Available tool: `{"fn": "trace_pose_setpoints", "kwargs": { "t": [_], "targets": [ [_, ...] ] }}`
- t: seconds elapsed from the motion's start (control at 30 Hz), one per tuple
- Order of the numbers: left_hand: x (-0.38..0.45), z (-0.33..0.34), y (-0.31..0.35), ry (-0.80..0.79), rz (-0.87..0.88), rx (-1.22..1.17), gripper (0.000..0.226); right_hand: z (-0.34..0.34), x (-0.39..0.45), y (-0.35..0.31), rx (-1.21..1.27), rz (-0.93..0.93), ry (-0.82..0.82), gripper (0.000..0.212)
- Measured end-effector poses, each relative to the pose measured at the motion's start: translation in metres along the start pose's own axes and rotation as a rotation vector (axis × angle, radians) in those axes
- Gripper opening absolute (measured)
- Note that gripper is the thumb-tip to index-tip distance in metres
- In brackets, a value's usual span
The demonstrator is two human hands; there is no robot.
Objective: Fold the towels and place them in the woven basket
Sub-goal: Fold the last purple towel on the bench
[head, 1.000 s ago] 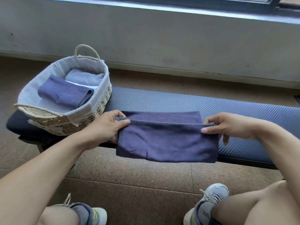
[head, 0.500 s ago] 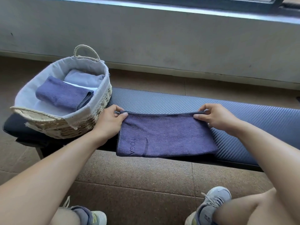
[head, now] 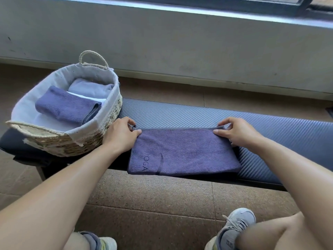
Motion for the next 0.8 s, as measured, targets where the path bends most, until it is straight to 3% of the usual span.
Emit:
{"fn": "trace_pose_setpoints", "kwargs": {
  "t": [0.2,0.33,0.47,0.53,0.7,0.8],
  "targets": [
    [0.006,0.005,-0.002,-0.171,-0.023,0.026,0.029,0.003,-0.003,-0.003,0.003,0.048,-0.063,0.03],
    [0.007,0.001,-0.002,-0.215,-0.008,-0.077,0.03,0.0,-0.006,-0.007,0.239,0.061,-0.177,0.028],
    [-0.005,0.002,0.002,-0.407,-0.083,-0.497,0.033,-0.005,-0.011,-0.008,0.467,0.086,-0.302,0.032],
    [-0.012,0.001,0.0,-0.531,-0.16,-0.568,0.042,-0.01,-0.013,-0.01,0.54,0.102,-0.367,0.035],
    [-0.029,-0.005,0.004,-0.773,-0.14,-0.467,0.028,-0.006,-0.04,-0.005,0.239,0.142,-0.766,0.053],
    [-0.029,-0.011,0.011,-0.711,-0.083,-0.545,0.037,-0.011,-0.04,-0.009,0.259,0.082,-0.698,0.062]
  ]
}}
Point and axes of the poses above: each hand's wrist, its own x-axis towards the middle knuckle, its own z-axis out of the palm, y = z × x, the point moved 7 cm from there along x, towards the middle knuckle, and after that the axes turned 6 degrees about x, right-handed, at the moved point
